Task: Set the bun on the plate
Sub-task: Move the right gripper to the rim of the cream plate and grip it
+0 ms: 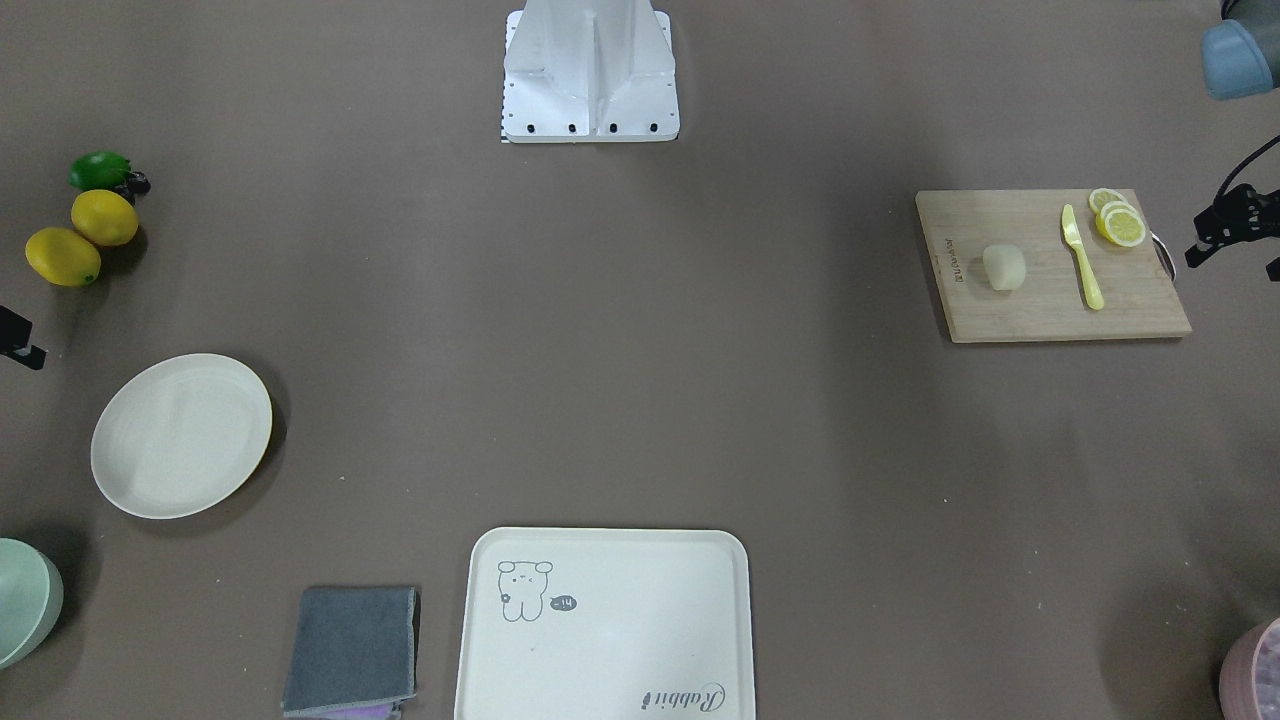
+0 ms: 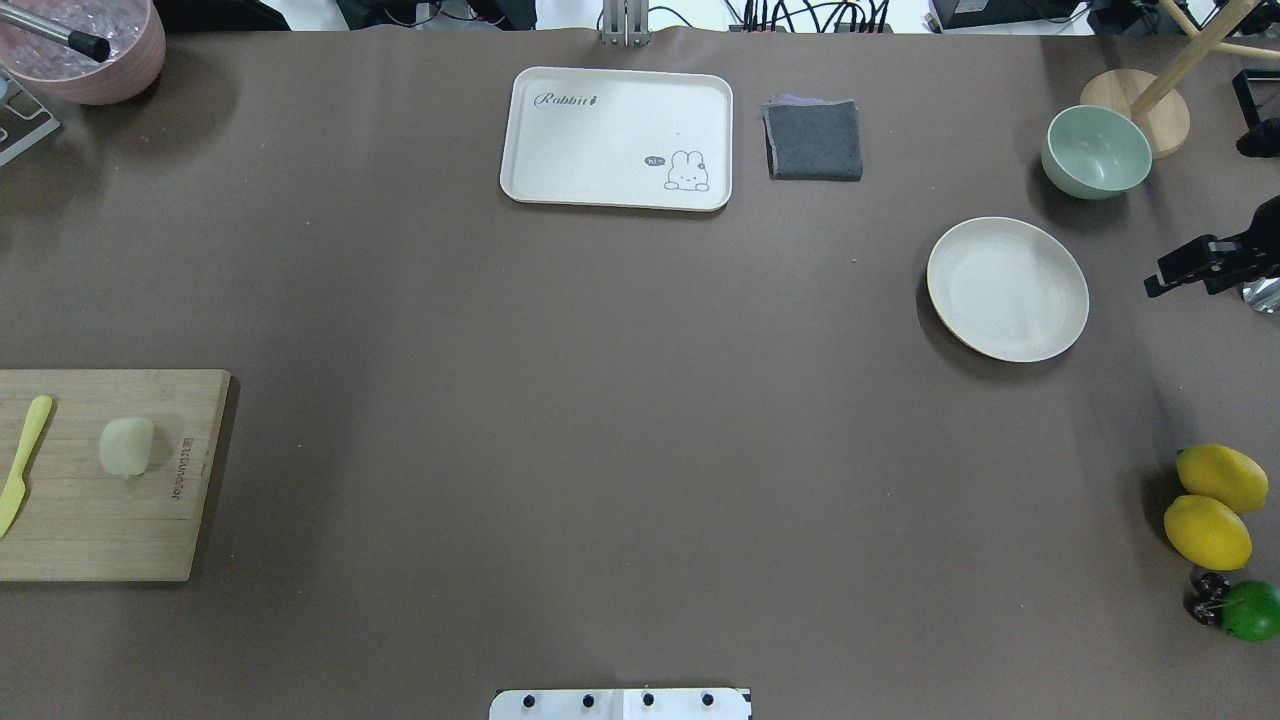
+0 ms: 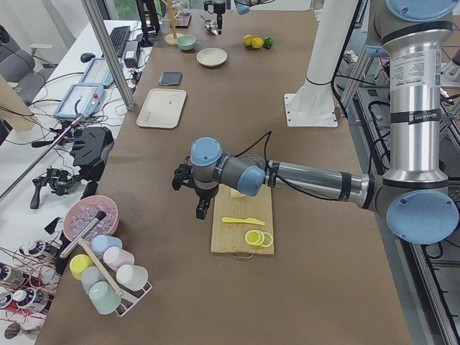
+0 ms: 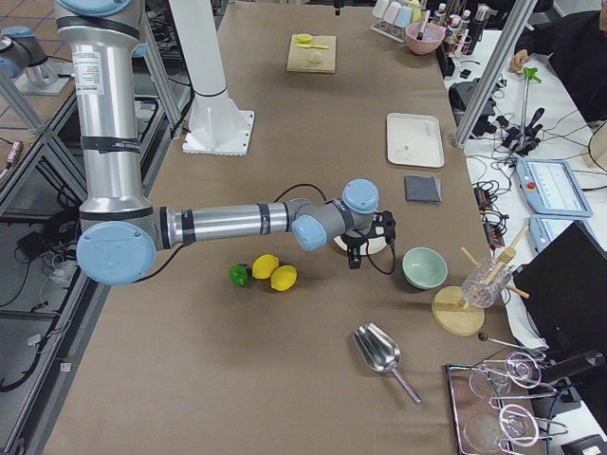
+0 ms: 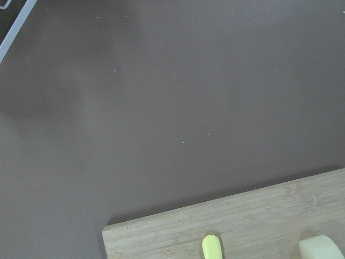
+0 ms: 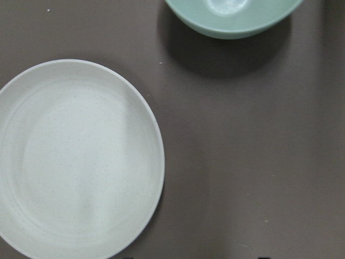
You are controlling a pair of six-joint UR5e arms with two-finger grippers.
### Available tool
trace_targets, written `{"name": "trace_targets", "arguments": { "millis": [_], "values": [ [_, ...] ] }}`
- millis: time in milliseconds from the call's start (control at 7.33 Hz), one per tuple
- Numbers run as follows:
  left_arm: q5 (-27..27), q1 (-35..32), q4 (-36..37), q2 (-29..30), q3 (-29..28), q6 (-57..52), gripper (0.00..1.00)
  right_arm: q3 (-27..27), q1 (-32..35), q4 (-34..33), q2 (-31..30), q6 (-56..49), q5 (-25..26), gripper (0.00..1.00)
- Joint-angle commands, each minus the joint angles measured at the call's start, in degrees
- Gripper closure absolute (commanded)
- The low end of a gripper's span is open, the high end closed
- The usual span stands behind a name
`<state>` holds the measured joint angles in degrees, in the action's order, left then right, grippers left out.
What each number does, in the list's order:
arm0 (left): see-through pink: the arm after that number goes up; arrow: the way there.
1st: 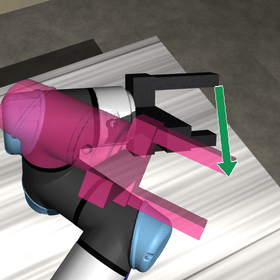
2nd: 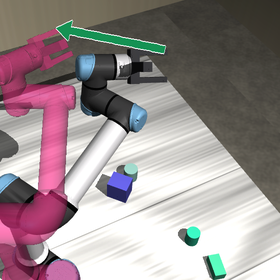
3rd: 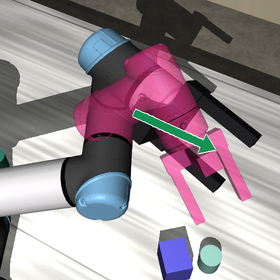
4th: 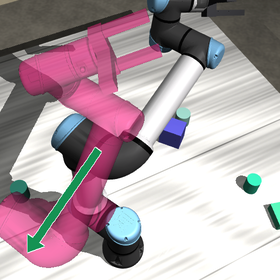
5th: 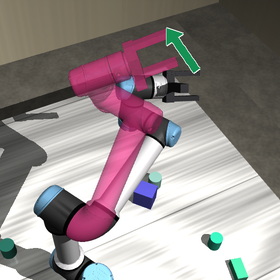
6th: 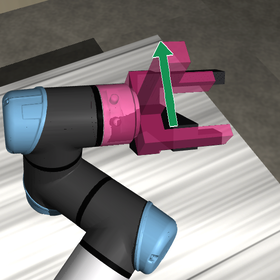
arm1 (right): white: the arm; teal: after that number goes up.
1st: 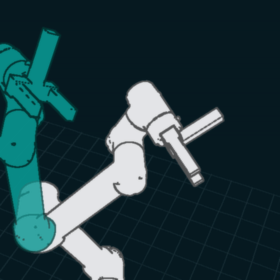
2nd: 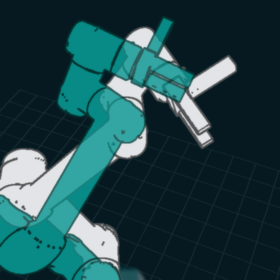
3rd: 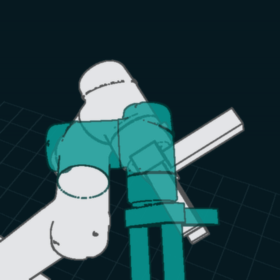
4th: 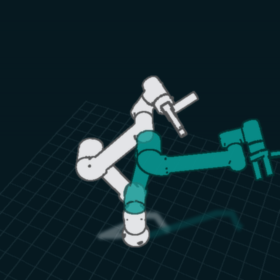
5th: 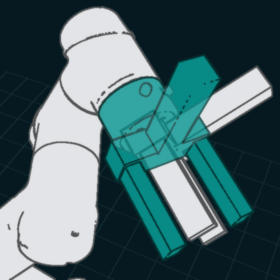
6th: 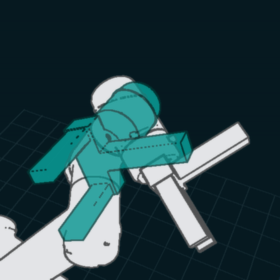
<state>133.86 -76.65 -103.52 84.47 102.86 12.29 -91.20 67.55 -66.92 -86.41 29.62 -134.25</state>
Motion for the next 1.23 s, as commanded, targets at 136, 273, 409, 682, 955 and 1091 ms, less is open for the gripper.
{"name": "trace_targets", "arguments": {
  "millis": [136,273,409,682,955,1091],
  "values": [
    [0.09,0.1,-0.63,0.17,0.24,1.58,0.02,4.36,-6.72,0.21,4.4,2.9,4.59,0.21],
    [0.09,0.36,-1.85,0.08,0.15,2.9,0.03,5.41,-7.69,0.12,4.49,2.9,5.57,0.22],
    [0.09,0.36,-2.04,0.08,0.15,3.26,0.03,6.81,-8.13,0.82,4.67,2.9,5.58,0.22],
    [0.09,0.45,-2.04,0.08,-0.02,3.26,0.02,9.45,-8.14,2.41,6.15,3.34,5.23,0.27],
    [0.09,0.45,-2.04,0.0,-0.11,3.26,0.03,9.82,-8.14,3.37,6.95,10.17,4.88,0.65],
    [0.09,0.45,-2.13,0.08,-0.2,3.26,0.03,9.9,-8.14,3.72,7.04,10.28,4.7,1.0]
  ]
}}
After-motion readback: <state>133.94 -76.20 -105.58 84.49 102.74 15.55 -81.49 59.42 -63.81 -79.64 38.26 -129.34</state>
